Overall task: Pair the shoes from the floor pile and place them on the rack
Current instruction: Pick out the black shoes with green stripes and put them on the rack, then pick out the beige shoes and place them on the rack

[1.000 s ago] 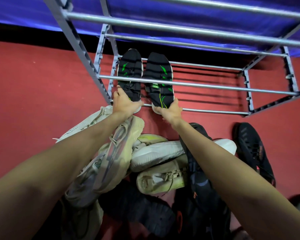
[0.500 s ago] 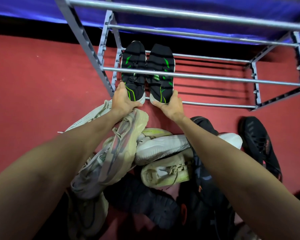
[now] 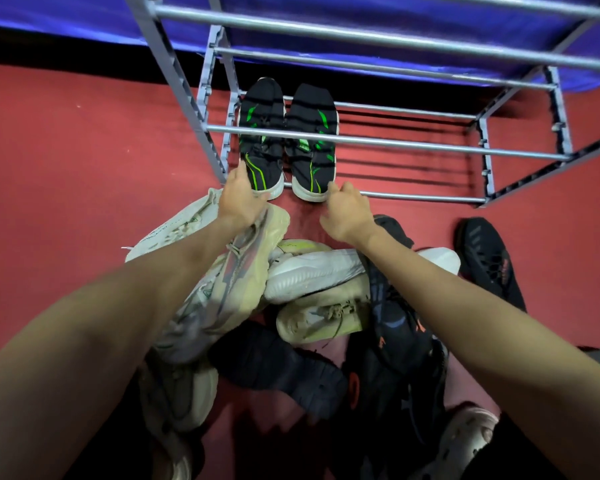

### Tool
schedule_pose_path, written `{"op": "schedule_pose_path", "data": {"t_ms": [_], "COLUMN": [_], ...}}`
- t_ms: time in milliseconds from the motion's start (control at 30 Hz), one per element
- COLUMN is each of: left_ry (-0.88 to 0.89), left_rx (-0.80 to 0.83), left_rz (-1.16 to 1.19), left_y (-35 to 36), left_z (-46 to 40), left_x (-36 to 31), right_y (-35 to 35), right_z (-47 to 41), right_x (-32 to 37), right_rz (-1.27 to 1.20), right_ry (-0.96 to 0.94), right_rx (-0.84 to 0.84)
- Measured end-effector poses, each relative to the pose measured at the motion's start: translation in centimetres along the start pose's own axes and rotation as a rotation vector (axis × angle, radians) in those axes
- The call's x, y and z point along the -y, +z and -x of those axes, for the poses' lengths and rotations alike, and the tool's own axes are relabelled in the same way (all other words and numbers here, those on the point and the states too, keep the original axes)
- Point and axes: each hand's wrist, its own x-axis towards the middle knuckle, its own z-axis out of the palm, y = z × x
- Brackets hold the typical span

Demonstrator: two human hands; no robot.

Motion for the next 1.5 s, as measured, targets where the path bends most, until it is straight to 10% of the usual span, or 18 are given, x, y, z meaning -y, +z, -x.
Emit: {"op": "schedule_pose_path", "data": {"t_ms": [233, 600, 833, 967, 1200, 1500], "left_ry": [-0.153, -0.563, -1.018, -0.837, -0.212, 0.134], "left_rx": [-0.228, 0.244, 0.216, 0.039, -0.200, -0.111], "left_rz": [-0.056, -0.004, 0.959, 0.986, 0.371, 0.448], "left_y": [-4.3, -7.3, -5.8, -6.3, -11.4, -15.0], "left_z": [8.0, 19.3, 22.6, 21.8, 20.4, 20.1], "left_x": [0.9, 1.6, -0.2, -0.4, -0.9, -1.8], "right_y": [0.2, 3.5, 5.5, 4.4, 1.8, -1.5], "right_z": [7.8, 17.9, 23.3, 23.9, 23.7, 24.5], "right_x": [0.1, 2.7, 0.7, -0.1, 0.6, 2.7], "right_rz": [-0.129, -0.396, -0.486, -0.483, -0.541, -0.695], "right_ry": [-0.207, 0.021, 0.212, 0.220, 0.151, 0.039], "right_rx": [-0.119, -0.065, 0.013, 0.058, -0.029, -0.312]}}
